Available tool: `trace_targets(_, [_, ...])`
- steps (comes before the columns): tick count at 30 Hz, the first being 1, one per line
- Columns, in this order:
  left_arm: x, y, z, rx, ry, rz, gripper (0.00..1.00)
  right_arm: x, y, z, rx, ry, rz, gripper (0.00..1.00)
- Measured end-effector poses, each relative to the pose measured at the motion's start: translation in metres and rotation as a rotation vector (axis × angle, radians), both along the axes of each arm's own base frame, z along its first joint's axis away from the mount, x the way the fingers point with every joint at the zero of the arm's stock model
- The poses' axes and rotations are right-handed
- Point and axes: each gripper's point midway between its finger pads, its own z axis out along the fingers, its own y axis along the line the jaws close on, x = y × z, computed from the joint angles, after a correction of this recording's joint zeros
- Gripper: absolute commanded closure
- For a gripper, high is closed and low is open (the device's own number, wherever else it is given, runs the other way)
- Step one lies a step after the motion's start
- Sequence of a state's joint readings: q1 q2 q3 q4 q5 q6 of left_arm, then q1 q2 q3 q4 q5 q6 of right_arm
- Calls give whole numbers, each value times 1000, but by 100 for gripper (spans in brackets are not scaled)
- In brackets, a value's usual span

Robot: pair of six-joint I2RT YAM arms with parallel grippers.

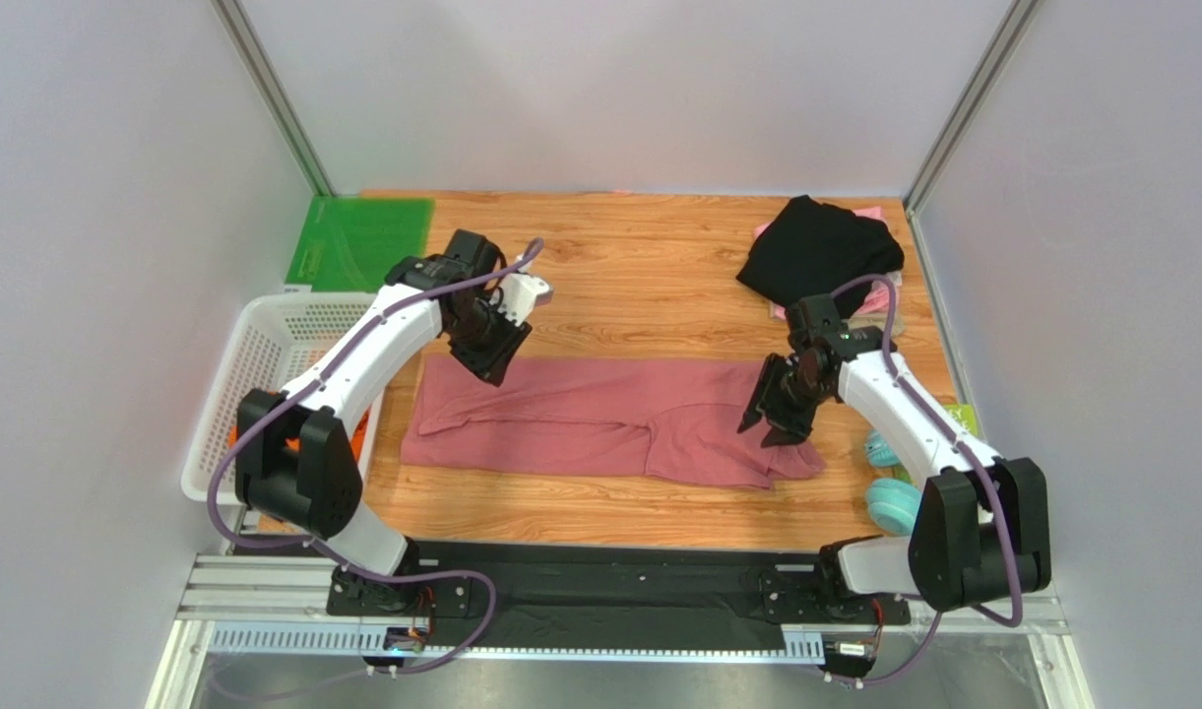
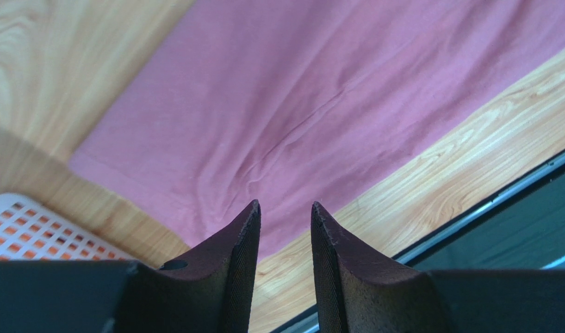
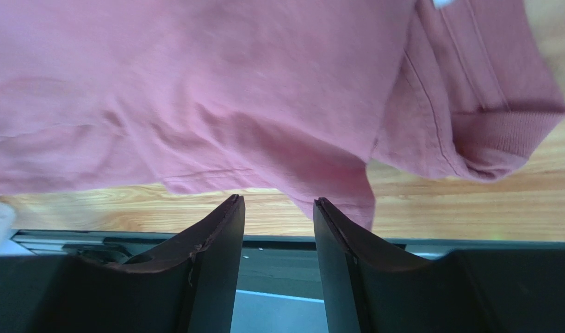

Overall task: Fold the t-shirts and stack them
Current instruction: Fold the other side of the tshirt into a rectangle, then rotate the tshirt 90 degrees

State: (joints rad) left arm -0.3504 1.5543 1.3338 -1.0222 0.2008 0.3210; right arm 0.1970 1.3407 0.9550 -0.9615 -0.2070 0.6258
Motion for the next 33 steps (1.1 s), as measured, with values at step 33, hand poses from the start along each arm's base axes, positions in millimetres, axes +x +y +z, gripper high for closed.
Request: trace_targets(33, [32,43,-118,258,148,9,63,26,-7,-66,-121,167,-52,56])
